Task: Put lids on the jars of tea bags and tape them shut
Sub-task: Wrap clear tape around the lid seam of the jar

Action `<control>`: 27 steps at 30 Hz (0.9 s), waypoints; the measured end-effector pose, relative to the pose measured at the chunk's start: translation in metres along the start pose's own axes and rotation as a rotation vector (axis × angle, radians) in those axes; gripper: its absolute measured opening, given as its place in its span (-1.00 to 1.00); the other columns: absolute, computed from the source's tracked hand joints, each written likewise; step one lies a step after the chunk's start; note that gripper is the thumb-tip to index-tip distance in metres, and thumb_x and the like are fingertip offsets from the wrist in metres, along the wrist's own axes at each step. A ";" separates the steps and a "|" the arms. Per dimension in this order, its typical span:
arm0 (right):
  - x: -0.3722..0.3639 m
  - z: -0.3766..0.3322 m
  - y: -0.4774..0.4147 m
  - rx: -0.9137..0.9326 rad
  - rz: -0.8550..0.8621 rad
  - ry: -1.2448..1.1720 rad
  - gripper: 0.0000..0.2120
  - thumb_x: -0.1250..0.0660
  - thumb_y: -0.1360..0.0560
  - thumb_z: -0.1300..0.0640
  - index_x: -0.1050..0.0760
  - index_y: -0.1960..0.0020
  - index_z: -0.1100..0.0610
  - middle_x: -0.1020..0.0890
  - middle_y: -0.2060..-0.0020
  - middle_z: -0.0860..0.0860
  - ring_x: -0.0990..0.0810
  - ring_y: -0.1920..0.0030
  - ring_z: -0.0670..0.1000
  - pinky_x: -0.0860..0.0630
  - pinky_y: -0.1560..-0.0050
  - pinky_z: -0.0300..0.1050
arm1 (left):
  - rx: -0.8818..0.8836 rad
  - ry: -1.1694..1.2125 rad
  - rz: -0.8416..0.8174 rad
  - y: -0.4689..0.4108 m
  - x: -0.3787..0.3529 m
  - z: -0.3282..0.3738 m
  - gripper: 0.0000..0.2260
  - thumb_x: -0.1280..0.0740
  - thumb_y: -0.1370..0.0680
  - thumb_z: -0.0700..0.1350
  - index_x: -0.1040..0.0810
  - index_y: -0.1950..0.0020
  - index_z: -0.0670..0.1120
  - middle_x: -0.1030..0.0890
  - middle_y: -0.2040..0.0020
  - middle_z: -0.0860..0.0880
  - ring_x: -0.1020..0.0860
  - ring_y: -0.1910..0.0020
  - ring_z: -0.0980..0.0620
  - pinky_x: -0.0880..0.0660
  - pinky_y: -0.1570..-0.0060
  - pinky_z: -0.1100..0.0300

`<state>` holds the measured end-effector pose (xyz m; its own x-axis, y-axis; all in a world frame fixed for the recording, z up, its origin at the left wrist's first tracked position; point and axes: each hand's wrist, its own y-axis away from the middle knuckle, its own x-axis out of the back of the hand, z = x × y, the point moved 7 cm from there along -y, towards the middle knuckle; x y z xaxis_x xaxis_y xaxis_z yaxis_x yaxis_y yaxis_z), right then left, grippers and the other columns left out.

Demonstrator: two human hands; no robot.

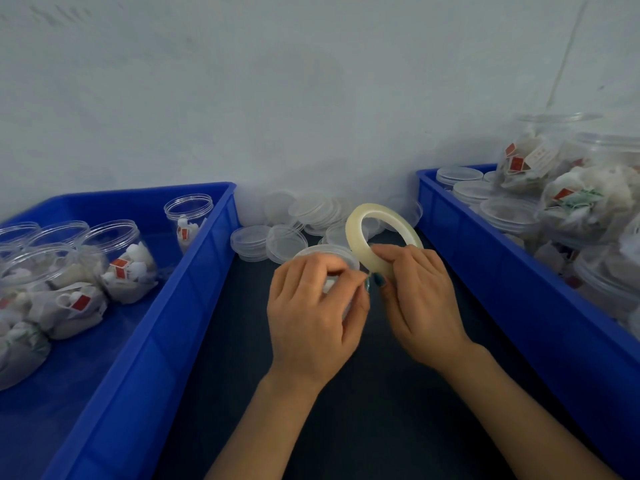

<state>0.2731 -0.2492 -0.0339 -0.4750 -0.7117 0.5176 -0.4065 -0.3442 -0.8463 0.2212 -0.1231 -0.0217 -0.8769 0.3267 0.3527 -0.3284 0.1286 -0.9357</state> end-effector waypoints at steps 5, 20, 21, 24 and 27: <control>0.002 -0.002 -0.003 -0.023 -0.017 0.014 -0.74 -0.22 -0.59 0.18 -0.52 -0.22 0.22 -0.60 0.10 0.02 -0.53 0.11 0.00 -0.33 -0.05 -0.16 | -0.078 -0.128 -0.010 0.001 0.002 -0.008 -0.75 -0.26 -0.61 0.04 -0.65 0.07 -0.06 -0.60 0.03 -0.08 -0.47 0.04 -0.02 -0.34 0.00 0.09; 0.003 -0.014 -0.005 0.126 -0.029 0.168 -0.77 -0.26 -0.56 0.22 -0.54 -0.18 0.22 -0.61 0.13 0.03 -0.49 0.16 0.02 -0.35 -0.02 -0.08 | 0.034 -0.111 -0.074 -0.005 0.003 -0.017 -0.64 -0.22 -0.64 0.20 -0.66 -0.01 -0.04 -0.60 -0.03 -0.04 -0.48 0.00 0.01 -0.28 -0.01 0.15; 0.002 -0.015 -0.005 0.131 -0.029 0.176 -0.78 -0.28 -0.55 0.23 -0.55 -0.18 0.22 -0.60 0.13 0.02 -0.49 0.16 0.03 -0.35 -0.01 -0.07 | -0.005 -0.117 -0.059 -0.004 0.003 -0.013 -0.69 -0.26 -0.64 0.14 -0.66 0.03 -0.05 -0.61 -0.01 -0.04 -0.48 0.01 0.01 -0.30 0.00 0.15; 0.003 -0.012 -0.005 0.135 -0.013 0.224 -0.77 -0.34 -0.53 0.24 -0.56 -0.17 0.21 -0.61 0.15 0.01 -0.52 0.17 0.05 -0.33 -0.05 -0.07 | -0.083 -0.171 -0.008 -0.004 0.005 -0.005 -0.79 -0.36 -0.63 0.01 -0.64 0.09 -0.08 -0.62 0.02 -0.06 -0.48 0.06 -0.01 -0.37 0.06 0.09; 0.012 -0.005 -0.005 0.146 0.034 0.291 -0.81 -0.28 -0.59 0.10 -0.56 -0.16 0.12 -0.64 0.14 -0.02 -0.57 0.13 0.04 -0.30 -0.13 -0.03 | -0.099 -0.215 0.019 -0.008 0.012 -0.003 -0.79 -0.35 -0.63 -0.01 -0.63 0.11 -0.10 -0.63 0.02 -0.07 -0.49 0.08 -0.02 -0.36 0.10 0.07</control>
<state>0.2653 -0.2531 -0.0224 -0.6978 -0.5270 0.4852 -0.2806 -0.4221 -0.8620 0.2142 -0.1171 -0.0100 -0.9406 0.1246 0.3157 -0.2843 0.2191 -0.9334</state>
